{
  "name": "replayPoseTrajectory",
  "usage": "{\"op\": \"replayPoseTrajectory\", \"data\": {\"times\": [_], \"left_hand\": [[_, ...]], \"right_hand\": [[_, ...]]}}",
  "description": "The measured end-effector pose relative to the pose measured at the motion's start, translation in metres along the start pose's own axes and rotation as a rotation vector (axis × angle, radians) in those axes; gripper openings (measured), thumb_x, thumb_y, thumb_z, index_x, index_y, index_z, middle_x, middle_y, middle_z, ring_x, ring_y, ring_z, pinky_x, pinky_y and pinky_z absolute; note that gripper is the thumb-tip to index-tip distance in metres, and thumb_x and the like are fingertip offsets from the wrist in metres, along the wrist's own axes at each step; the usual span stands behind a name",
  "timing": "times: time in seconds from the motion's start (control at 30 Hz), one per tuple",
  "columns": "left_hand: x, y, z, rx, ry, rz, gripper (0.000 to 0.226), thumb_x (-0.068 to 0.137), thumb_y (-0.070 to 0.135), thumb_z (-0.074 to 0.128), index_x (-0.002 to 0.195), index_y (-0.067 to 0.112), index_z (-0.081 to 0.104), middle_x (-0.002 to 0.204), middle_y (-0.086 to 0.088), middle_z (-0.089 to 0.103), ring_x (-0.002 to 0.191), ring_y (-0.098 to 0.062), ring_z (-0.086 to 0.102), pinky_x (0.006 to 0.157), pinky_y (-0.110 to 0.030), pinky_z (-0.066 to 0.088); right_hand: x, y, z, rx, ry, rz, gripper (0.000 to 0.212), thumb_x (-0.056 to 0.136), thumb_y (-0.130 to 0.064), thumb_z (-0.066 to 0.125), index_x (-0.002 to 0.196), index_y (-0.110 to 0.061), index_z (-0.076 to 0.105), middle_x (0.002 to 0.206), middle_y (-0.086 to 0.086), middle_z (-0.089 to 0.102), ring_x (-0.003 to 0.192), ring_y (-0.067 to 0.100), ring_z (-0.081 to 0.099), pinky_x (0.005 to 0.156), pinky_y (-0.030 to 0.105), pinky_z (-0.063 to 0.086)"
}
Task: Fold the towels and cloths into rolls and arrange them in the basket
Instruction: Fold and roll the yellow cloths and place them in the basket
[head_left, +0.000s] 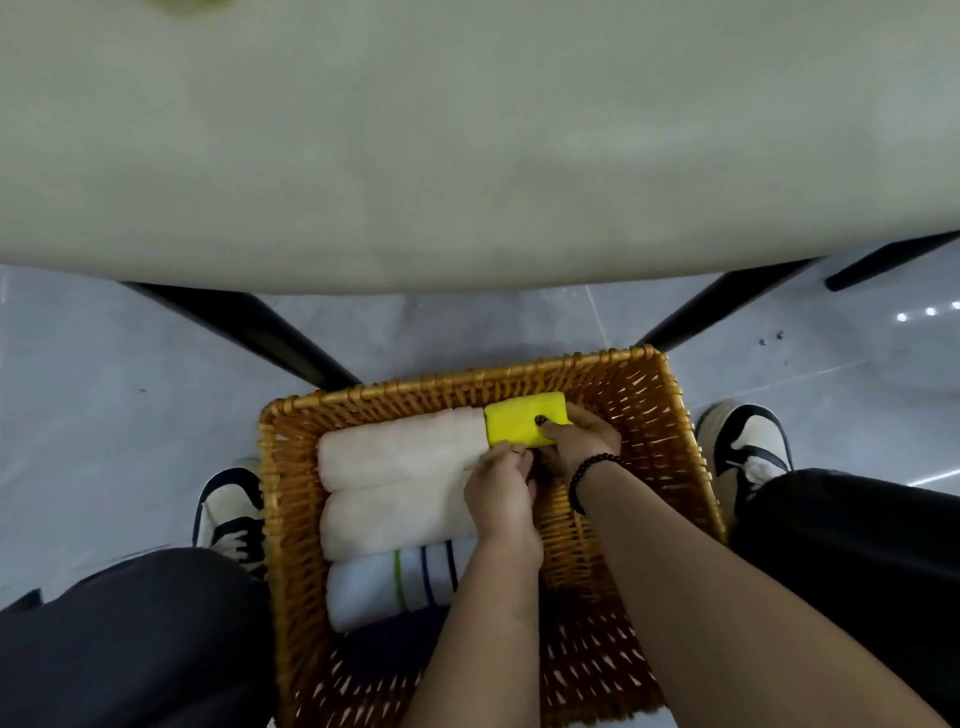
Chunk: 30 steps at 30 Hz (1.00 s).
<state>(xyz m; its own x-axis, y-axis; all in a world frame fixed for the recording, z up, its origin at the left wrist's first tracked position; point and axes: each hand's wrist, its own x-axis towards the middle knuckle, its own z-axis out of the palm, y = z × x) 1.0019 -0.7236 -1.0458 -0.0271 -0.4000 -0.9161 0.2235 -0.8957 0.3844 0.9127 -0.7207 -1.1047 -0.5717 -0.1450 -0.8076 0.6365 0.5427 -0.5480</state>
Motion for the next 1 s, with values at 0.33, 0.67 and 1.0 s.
{"op": "replayPoseTrajectory", "data": {"times": [0.33, 0.67, 1.0], "left_hand": [[0.02, 0.022, -0.009, 0.523, -0.148, 0.194, 0.049, 0.1, 0.013, 0.046, 0.148, 0.02, 0.035, 0.146, 0.004, 0.045, 0.135, -0.015, 0.04, 0.107, -0.031, 0.034], [0.022, 0.013, -0.004, 0.461, -0.024, 0.279, 0.047, 0.096, 0.014, 0.056, 0.141, 0.019, 0.047, 0.143, 0.001, 0.049, 0.129, -0.016, 0.048, 0.108, -0.035, 0.042], [0.002, 0.035, -0.006, 0.427, -0.114, 0.227, 0.043, 0.094, 0.001, 0.049, 0.136, 0.011, 0.05, 0.128, -0.012, 0.059, 0.117, -0.021, 0.057, 0.096, -0.033, 0.045]], "right_hand": [[0.004, -0.007, -0.004, -0.525, -0.078, -0.243, 0.052, 0.077, -0.029, 0.078, 0.124, -0.014, 0.062, 0.124, 0.004, 0.063, 0.109, 0.025, 0.061, 0.092, 0.043, 0.052], [0.006, 0.003, -0.007, -0.589, -0.13, -0.324, 0.056, 0.086, -0.041, 0.064, 0.134, -0.015, 0.05, 0.133, 0.012, 0.051, 0.116, 0.028, 0.053, 0.099, 0.043, 0.046], [-0.013, -0.018, -0.032, -0.641, -0.082, -0.334, 0.055, 0.09, -0.039, 0.06, 0.136, -0.015, 0.046, 0.136, 0.011, 0.048, 0.115, 0.029, 0.053, 0.093, 0.033, 0.045]]}}
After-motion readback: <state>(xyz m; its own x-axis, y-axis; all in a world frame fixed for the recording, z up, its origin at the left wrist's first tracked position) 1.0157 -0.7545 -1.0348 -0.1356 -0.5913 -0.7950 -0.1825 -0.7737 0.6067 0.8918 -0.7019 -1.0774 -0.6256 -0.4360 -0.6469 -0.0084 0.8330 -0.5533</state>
